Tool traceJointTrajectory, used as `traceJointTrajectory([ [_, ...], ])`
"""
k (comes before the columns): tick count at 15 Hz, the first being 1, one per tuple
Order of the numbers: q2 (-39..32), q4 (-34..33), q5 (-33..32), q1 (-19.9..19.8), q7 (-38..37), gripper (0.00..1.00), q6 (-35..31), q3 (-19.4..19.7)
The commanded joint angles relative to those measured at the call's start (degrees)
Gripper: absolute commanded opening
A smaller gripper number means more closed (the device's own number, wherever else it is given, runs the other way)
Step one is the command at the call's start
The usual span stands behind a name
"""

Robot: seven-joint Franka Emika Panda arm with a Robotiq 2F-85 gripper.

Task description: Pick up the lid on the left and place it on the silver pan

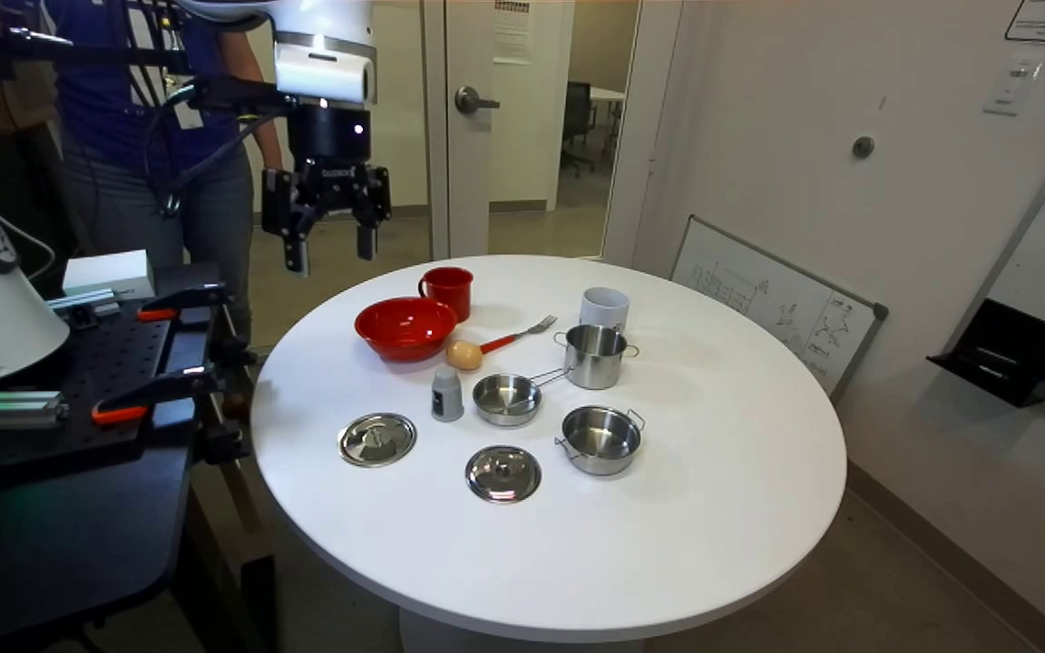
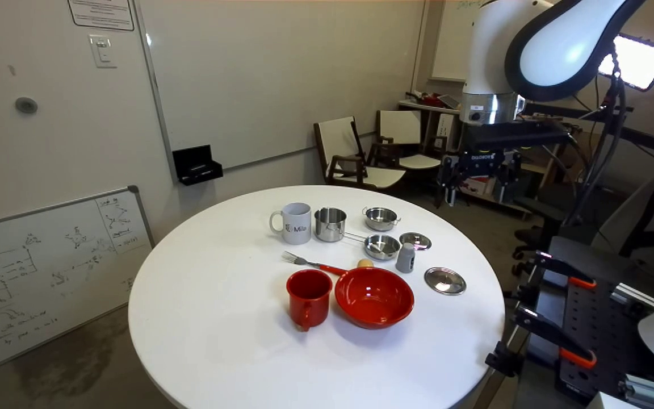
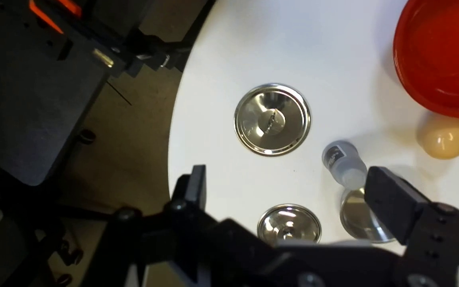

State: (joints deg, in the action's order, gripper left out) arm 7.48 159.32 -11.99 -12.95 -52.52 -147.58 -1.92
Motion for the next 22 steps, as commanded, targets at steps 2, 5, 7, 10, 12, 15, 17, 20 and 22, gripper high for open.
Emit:
traceJointTrajectory([
  [2, -6.3, 0.0, 0.2, 0.0, -5.1, 1.0, -12.6, 3.7],
  [5, -11.9, -0.9, 1.2, 0.8, -6.7, 1.0, -18.3, 6.3],
  [7, -15.4, -1.7, 3.1, 2.1, -6.5, 1.0, -20.7, 8.0],
  [10, -20.6, -3.2, 10.3, 4.0, -3.2, 1.0, -23.8, 8.4],
  [12, -23.9, -4.7, 16.3, 4.3, -0.4, 1.0, -24.5, 7.0],
  [15, -28.2, -7.4, 24.2, 3.3, 3.6, 1.0, -24.6, 4.1],
  [17, -30.7, -9.0, 27.0, 3.7, 4.8, 1.0, -24.3, 4.1],
  [20, -33.8, -10.9, 30.3, 3.4, 6.3, 1.0, -24.3, 3.8],
  [22, -35.5, -11.8, 32.1, 3.2, 7.1, 1.0, -24.3, 3.5],
])
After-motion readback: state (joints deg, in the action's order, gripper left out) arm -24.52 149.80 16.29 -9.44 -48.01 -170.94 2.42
